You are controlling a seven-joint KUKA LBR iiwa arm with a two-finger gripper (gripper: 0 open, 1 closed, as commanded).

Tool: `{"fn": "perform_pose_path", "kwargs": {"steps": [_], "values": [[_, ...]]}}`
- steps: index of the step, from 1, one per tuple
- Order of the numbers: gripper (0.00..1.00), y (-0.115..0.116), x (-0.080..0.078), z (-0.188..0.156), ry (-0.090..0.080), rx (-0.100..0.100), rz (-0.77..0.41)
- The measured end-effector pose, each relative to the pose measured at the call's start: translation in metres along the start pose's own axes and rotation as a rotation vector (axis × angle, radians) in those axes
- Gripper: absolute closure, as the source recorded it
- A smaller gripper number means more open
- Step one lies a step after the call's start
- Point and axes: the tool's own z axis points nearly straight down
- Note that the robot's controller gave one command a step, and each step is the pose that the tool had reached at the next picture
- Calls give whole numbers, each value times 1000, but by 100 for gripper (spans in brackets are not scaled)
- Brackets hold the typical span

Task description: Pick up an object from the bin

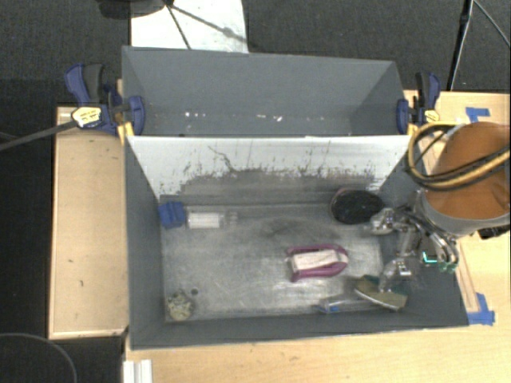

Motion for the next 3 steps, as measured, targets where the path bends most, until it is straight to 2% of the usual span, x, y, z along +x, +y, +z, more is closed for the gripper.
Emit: {"fn": "perform_pose_path", "kwargs": {"steps": [1, 2, 3], "values": [[0, 31, 7, 34, -35, 4, -4], [0, 34, 5, 41, -47, -1, 302], [0, 79, 20, 30, -13, -1, 215]]}}
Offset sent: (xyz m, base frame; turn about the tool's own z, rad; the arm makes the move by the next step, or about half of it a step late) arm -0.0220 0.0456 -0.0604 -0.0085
